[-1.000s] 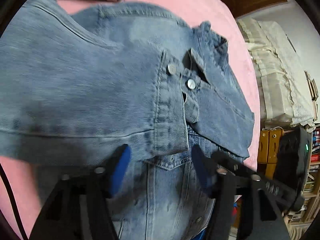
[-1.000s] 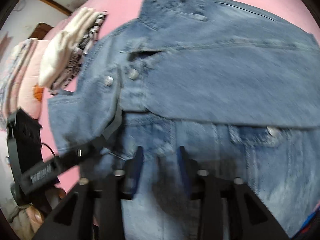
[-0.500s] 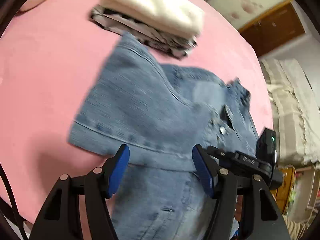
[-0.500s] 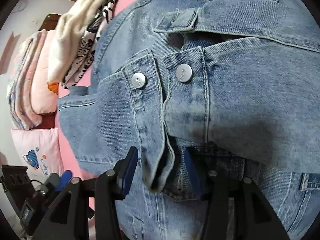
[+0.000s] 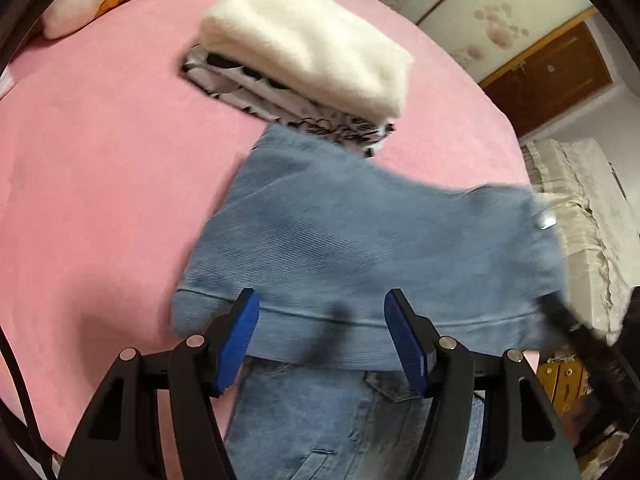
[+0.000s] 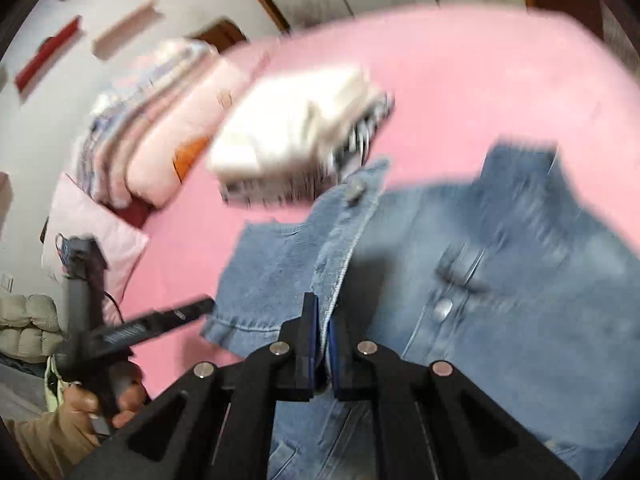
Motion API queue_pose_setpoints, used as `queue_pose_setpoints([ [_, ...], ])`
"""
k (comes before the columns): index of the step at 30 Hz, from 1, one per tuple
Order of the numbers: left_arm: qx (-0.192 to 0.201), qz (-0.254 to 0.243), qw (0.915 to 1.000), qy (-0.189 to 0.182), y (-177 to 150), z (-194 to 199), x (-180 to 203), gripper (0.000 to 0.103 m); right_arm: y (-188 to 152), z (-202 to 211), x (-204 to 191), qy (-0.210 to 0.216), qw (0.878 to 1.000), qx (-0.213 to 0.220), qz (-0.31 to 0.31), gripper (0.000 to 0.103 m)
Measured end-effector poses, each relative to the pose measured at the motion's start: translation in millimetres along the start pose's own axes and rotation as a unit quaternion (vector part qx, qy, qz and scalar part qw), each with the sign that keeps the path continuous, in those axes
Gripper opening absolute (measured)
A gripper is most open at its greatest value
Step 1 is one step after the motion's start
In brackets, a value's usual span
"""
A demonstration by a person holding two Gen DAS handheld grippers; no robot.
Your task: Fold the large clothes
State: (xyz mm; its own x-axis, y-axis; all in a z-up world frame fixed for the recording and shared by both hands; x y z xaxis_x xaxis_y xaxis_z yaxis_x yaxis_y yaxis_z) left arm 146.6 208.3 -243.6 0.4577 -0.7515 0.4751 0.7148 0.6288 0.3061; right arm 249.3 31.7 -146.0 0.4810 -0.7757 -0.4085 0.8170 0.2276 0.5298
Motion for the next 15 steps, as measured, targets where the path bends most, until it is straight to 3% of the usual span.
queue_pose_setpoints([
  [3,0.001,-0.018,0.9997,-0.016,2,-1,17,0.064,7,31,34,-0.042,0.999,0.03,-0.016,0.005],
  [5,-0.004,-0.034,0.9993,-0.019,2,-6,27,0.064,-5,39,69,-0.085,0.995,0.026,-0.043,0.005],
  [10,-0.025,-0.05,0.9984,-0.012,-4,-31,38,0.064,-72,29,153,-0.166,0.978,-0.041,-0.117,0.005],
  [13,-0.041,-0.058,0.9975,0.002,-6,-53,40,0.064,-112,8,191,-0.187,0.964,-0.098,-0.162,0.009],
  [15,-0.047,-0.073,0.9961,0.017,-3,-68,41,0.064,-123,5,203,-0.187,0.959,-0.108,-0.182,0.01],
])
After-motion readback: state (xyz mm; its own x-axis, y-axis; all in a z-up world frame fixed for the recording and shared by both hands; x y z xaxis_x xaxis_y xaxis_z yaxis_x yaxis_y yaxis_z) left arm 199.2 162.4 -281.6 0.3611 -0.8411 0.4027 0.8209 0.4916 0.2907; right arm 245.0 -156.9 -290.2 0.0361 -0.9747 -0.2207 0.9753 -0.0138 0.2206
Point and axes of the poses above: each gripper's, at about its wrist camera, not at the fingertips, and z roughly against the way its jaws point, x to its right, y to its top, the point moved 7 cm from there along -z, roughly the way its jaws point, and after that the axes turned 2 degrees about x, right-handed, at the moved point
